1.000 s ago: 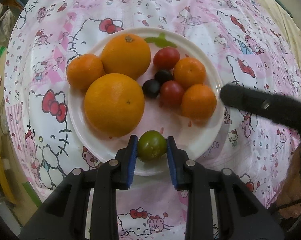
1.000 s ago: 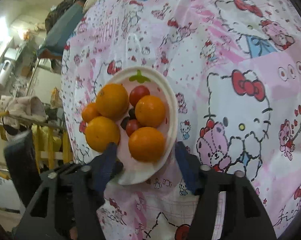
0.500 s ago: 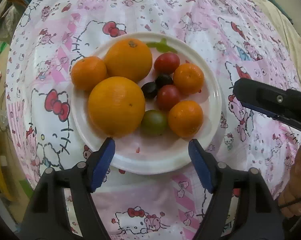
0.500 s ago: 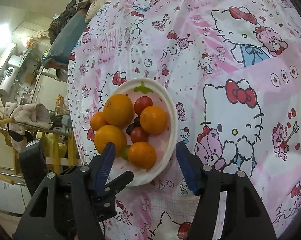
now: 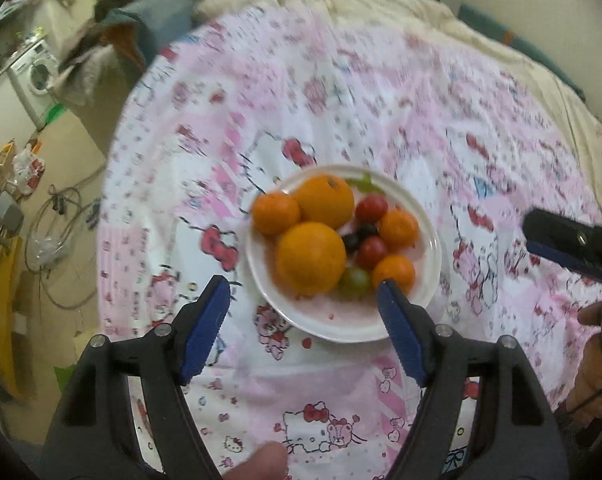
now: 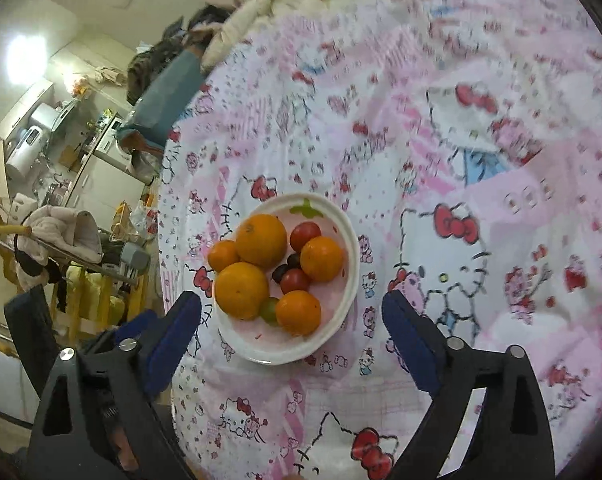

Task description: Organize fruits

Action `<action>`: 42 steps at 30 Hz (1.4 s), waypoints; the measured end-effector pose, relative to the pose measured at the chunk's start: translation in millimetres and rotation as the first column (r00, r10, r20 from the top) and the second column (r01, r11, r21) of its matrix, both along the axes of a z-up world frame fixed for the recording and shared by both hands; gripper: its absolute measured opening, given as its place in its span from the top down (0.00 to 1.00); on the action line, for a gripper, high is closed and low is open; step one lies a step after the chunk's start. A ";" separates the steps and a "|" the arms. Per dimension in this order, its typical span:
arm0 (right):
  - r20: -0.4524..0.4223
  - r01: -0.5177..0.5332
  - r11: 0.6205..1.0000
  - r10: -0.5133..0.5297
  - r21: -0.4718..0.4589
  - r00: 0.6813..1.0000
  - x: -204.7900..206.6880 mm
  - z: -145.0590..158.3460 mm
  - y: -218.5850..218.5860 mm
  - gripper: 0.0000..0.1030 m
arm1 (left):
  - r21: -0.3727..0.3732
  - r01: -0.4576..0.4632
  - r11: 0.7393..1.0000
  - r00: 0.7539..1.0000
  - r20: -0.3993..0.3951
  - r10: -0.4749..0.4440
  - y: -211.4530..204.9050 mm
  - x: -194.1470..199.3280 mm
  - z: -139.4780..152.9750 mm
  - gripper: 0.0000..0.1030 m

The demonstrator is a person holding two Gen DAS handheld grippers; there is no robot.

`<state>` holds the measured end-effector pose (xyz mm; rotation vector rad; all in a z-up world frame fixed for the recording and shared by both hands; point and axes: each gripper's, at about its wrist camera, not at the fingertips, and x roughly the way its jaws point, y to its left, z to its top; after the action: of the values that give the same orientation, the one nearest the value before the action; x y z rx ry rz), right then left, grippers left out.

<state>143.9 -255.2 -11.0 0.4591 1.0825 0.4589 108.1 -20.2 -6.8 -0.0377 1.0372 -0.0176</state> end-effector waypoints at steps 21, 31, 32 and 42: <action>0.168 0.084 0.989 -0.063 -0.119 0.984 -87.6 18.6 -4.8 0.01 | -0.035 -0.017 0.999 0.997 0.079 0.020 25.8 -68.5 13.1 0.09; 0.268 0.105 0.955 -0.029 -0.277 0.963 -98.9 13.5 18.8 0.00 | 0.001 -0.023 1.000 0.980 0.196 0.022 27.8 -76.8 14.3 0.00; 0.269 0.103 0.954 -0.025 -0.281 0.963 -98.2 12.3 20.8 0.00 | -0.003 -0.029 1.000 0.980 0.195 0.029 28.5 -76.3 13.4 0.00; 0.285 0.087 0.938 0.014 -0.336 0.958 -92.7 4.6 41.4 0.00 | 0.008 0.000 1.000 0.971 0.239 -0.002 20.7 -77.0 19.8 0.00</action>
<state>51.3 -213.8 -6.4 0.0958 0.8503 0.2808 31.1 0.5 13.0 -0.0268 0.7963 -0.0179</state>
